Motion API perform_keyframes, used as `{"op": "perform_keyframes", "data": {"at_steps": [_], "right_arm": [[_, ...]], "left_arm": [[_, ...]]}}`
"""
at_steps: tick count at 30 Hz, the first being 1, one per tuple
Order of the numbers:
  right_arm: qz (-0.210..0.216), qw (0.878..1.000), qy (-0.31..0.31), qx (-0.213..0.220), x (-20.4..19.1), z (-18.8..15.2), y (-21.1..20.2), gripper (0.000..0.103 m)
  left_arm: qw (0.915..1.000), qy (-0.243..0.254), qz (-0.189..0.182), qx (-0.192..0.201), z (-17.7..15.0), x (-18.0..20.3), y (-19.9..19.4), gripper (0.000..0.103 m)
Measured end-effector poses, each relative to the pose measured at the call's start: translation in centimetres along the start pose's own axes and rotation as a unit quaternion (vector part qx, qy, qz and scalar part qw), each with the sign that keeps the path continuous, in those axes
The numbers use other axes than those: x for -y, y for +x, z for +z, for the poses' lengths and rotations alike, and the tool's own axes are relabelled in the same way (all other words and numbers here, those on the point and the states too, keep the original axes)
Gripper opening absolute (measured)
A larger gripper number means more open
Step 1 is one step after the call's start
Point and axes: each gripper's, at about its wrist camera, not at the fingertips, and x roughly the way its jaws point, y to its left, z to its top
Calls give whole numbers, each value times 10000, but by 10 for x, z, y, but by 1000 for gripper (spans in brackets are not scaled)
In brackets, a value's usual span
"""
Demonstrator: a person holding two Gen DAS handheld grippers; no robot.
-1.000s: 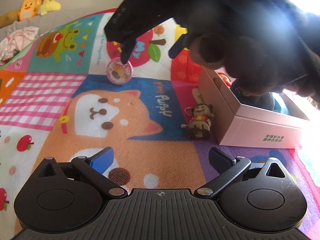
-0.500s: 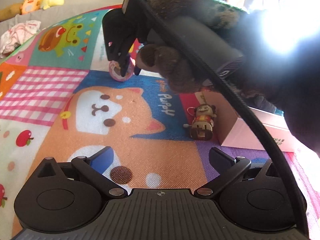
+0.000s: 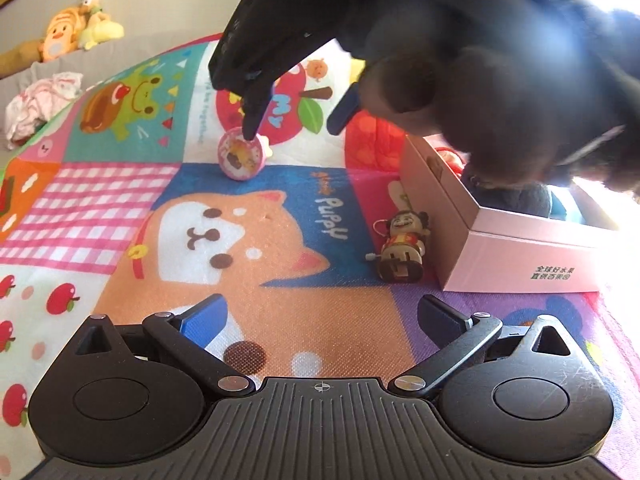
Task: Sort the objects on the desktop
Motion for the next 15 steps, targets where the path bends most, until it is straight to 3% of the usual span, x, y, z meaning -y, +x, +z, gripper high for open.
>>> {"op": "perform_keyframes", "data": {"at_steps": [3, 7, 9, 11, 15], "right_arm": [[-119, 9999, -2, -1, -10, 14, 31, 68], [-181, 9998, 63, -113, -20, 24, 69, 68], [-370, 9992, -46, -141, -26, 22, 78, 58], [-402, 9991, -155, -65, -28, 17, 73, 54], [-121, 9999, -20, 16, -14, 7, 26, 51]], "left_arm": [[9986, -11, 498, 171, 2, -14, -6, 103], [9934, -541, 995, 190, 7, -46, -4, 103], [9935, -618, 951, 118, 7, -51, -3, 103], [9950, -515, 847, 74, 5, -47, -2, 103], [9977, -209, 633, 117, 1, -34, -7, 103]]}}
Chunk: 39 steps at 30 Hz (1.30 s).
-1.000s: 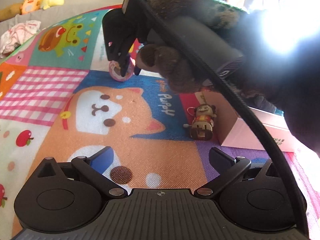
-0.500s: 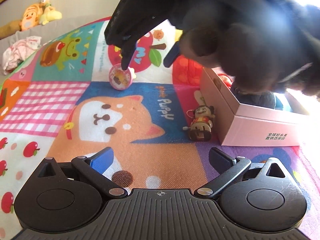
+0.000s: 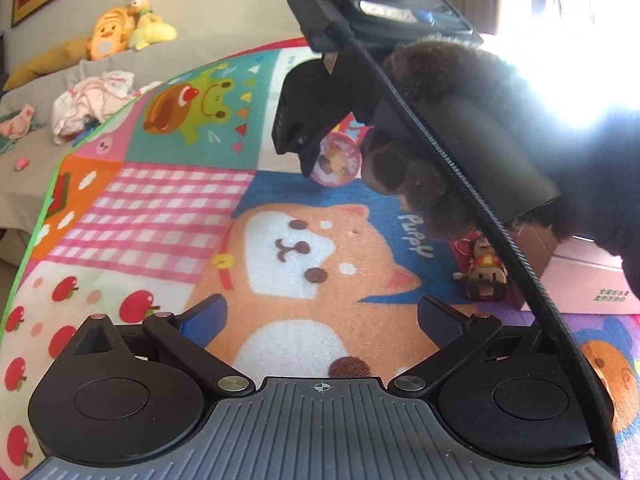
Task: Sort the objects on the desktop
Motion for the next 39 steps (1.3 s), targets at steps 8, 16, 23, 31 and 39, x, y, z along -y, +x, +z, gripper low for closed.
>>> {"op": "perform_keyframes", "data": {"at_steps": [8, 16, 23, 31, 39], "right_arm": [[746, 9967, 302, -54, 64, -98, -150, 51], [1630, 9596, 1751, -1481, 116, -217, -150, 52], [1493, 9741, 1618, -517, 119, -239, -168, 58], [403, 9796, 1631, 1105, 145, -283, -217, 96], [-72, 9678, 2149, 1312, 165, -333, -207, 100]], "left_arm": [[9991, 314, -276, -89, -7, 15, 2, 103], [9985, 482, -127, -205, -7, 22, 7, 103], [9971, 742, 140, -92, -10, 30, 2, 103], [9932, 1104, -268, 265, -7, 49, -7, 103], [9812, 1754, -808, 21, 2, 96, 23, 63]]}}
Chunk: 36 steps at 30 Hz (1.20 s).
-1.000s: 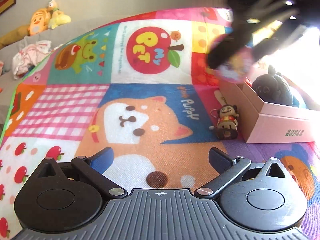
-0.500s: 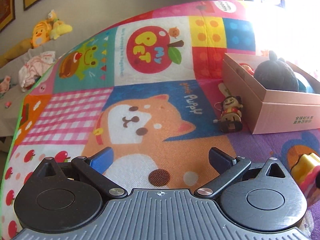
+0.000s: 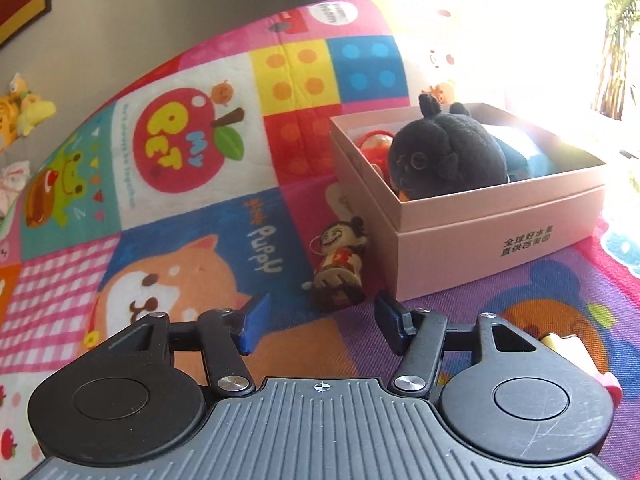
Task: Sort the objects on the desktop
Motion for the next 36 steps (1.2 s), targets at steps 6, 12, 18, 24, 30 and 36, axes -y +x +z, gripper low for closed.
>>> {"op": "perform_keyframes", "data": {"at_steps": [6, 12, 18, 24, 30, 36], "right_arm": [[-142, 9998, 89, -49, 7, -10, 12, 103], [-172, 9998, 142, 6, 7, -12, 11, 103], [-226, 9995, 195, 57, 9, -14, 9, 103], [-388, 9989, 243, 69, 10, -14, 9, 103], [-444, 9979, 438, 153, 15, -14, 6, 103], [-593, 9916, 1095, 348, 34, -14, -1, 103]], "left_arm": [[9996, 282, 54, -23, 10, 8, 13, 42], [9990, 311, 297, -125, -2, 8, -4, 35], [9998, 108, -136, -121, -14, 16, -43, 32], [9946, -115, -997, 257, 0, 36, -60, 36], [9940, -233, -964, 453, 1, 38, -90, 71], [9902, 229, -1365, 203, -19, 72, -99, 82]]}}
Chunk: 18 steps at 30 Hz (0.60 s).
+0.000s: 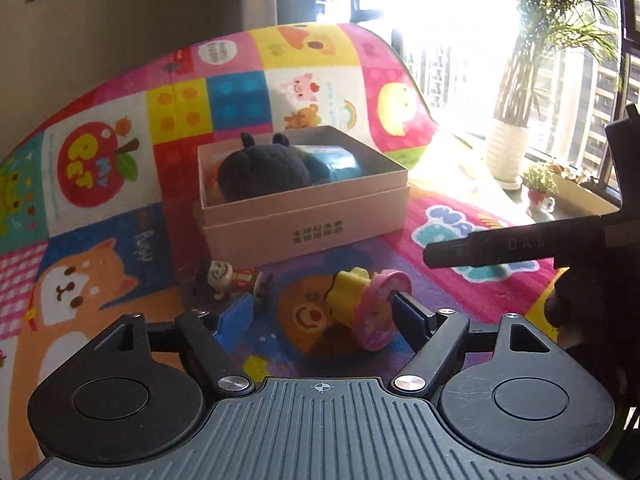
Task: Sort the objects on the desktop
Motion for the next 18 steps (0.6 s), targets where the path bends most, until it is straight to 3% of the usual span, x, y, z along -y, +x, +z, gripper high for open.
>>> {"op": "perform_keyframes", "data": {"at_steps": [6, 12, 16, 18], "right_arm": [[83, 9995, 285, 46, 10, 1, 1, 103], [96, 9995, 302, 61, 10, 1, 1, 103], [93, 9995, 298, 60, 9, 1, 1, 103], [84, 9995, 285, 60, 9, 1, 1, 103]], "left_arm": [[9992, 224, 215, -247, -4, 17, 30, 79], [9987, 66, 252, -446, -4, 5, 28, 48], [9974, -425, 91, -568, -3, -12, 20, 26], [9954, -739, 24, -617, -2, -22, 17, 26]]}}
